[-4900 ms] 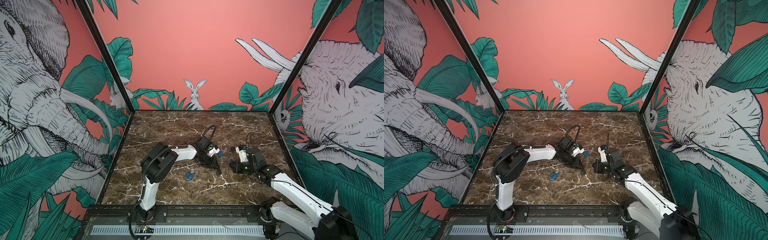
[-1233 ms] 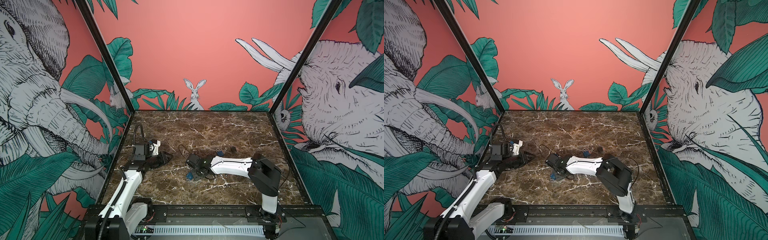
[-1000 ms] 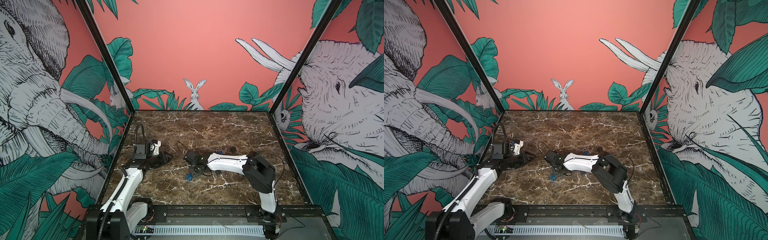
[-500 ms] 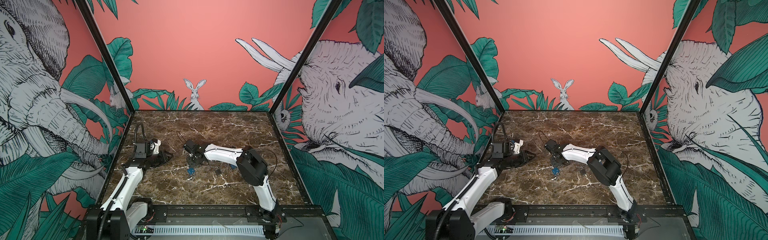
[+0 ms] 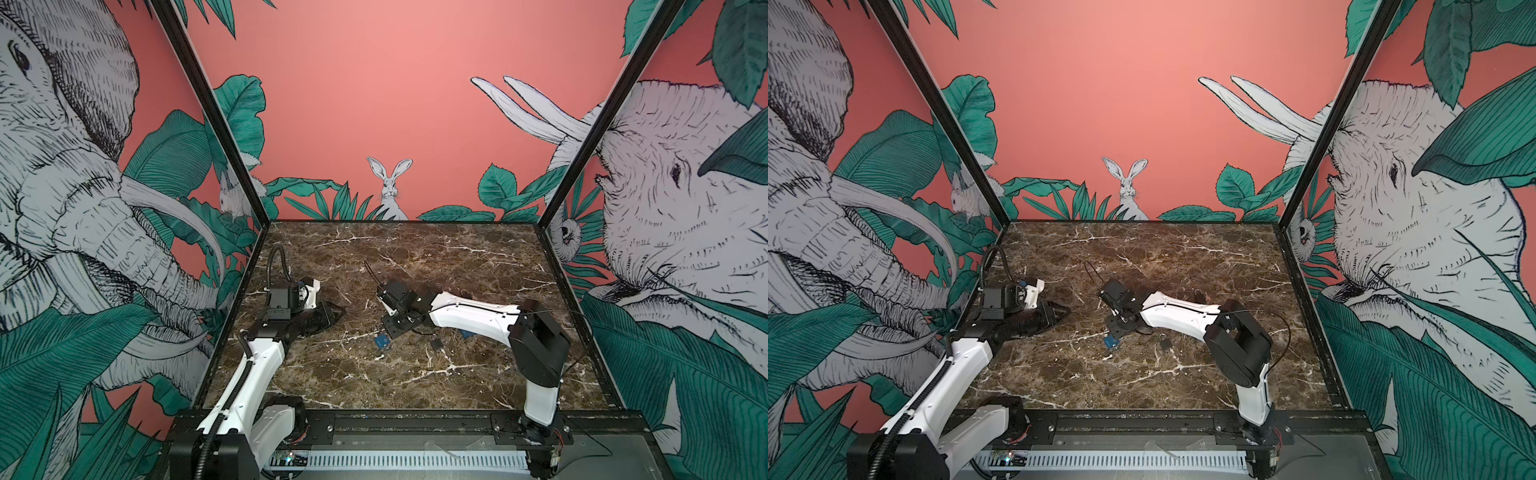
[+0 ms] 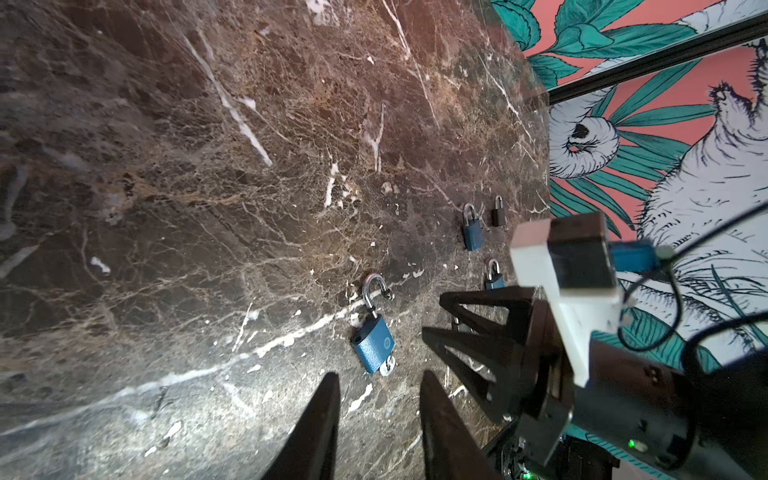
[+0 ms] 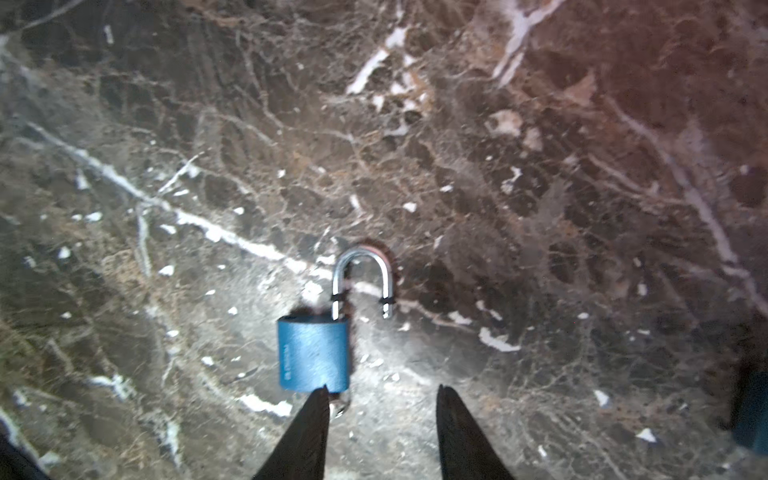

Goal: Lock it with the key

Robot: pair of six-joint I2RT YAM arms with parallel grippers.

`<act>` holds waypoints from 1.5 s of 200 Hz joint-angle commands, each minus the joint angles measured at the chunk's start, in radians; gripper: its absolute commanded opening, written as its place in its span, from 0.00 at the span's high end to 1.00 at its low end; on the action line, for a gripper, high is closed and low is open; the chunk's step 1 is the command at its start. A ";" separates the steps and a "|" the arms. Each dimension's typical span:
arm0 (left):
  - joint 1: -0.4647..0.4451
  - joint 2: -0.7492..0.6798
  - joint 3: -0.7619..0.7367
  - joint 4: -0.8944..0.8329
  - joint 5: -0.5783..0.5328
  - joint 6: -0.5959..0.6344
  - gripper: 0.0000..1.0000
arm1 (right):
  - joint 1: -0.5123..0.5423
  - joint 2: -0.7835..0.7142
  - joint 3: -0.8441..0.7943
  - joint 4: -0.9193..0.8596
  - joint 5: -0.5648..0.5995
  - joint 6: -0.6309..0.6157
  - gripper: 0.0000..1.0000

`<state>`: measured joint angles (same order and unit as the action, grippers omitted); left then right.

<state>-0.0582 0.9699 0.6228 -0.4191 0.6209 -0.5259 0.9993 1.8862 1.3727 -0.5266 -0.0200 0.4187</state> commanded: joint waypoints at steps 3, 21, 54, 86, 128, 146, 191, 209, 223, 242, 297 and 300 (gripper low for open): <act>0.006 -0.020 0.022 -0.024 -0.012 0.008 0.65 | 0.038 0.007 -0.020 0.023 -0.007 0.020 0.54; 0.007 -0.025 0.023 -0.027 -0.013 0.007 0.65 | 0.055 0.034 -0.006 0.023 -0.002 0.026 0.53; 0.008 -0.034 0.029 -0.046 -0.012 0.018 0.65 | 0.073 0.090 0.041 0.003 0.020 0.031 0.51; 0.011 -0.034 0.031 -0.046 -0.008 0.022 0.65 | 0.077 0.139 0.092 -0.037 0.048 0.029 0.50; 0.014 -0.025 0.033 -0.043 -0.006 0.026 0.65 | 0.077 0.172 0.123 -0.072 0.070 0.035 0.51; 0.016 -0.019 0.034 -0.037 -0.002 0.025 0.65 | 0.081 0.179 0.130 -0.075 0.068 0.038 0.52; 0.018 -0.012 0.029 -0.027 0.005 0.020 0.65 | 0.091 0.201 0.149 -0.097 0.072 0.039 0.53; 0.019 -0.014 0.028 -0.027 0.007 0.020 0.65 | 0.097 0.209 0.161 -0.112 0.081 0.038 0.53; 0.020 -0.016 0.027 -0.027 0.009 0.020 0.65 | 0.099 0.216 0.170 -0.124 0.091 0.040 0.53; 0.021 -0.022 0.023 -0.027 0.010 0.018 0.65 | 0.101 0.228 0.183 -0.143 0.110 0.040 0.53; 0.026 -0.027 0.021 -0.029 0.010 0.017 0.65 | 0.111 0.269 0.215 -0.180 0.148 0.064 0.56; 0.025 -0.027 0.020 -0.029 0.011 0.017 0.65 | 0.111 0.271 0.216 -0.182 0.150 0.065 0.57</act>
<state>-0.0422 0.9607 0.6277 -0.4438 0.6201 -0.5186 1.1007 2.1265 1.5723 -0.6647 0.0826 0.4595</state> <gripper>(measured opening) 0.351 0.440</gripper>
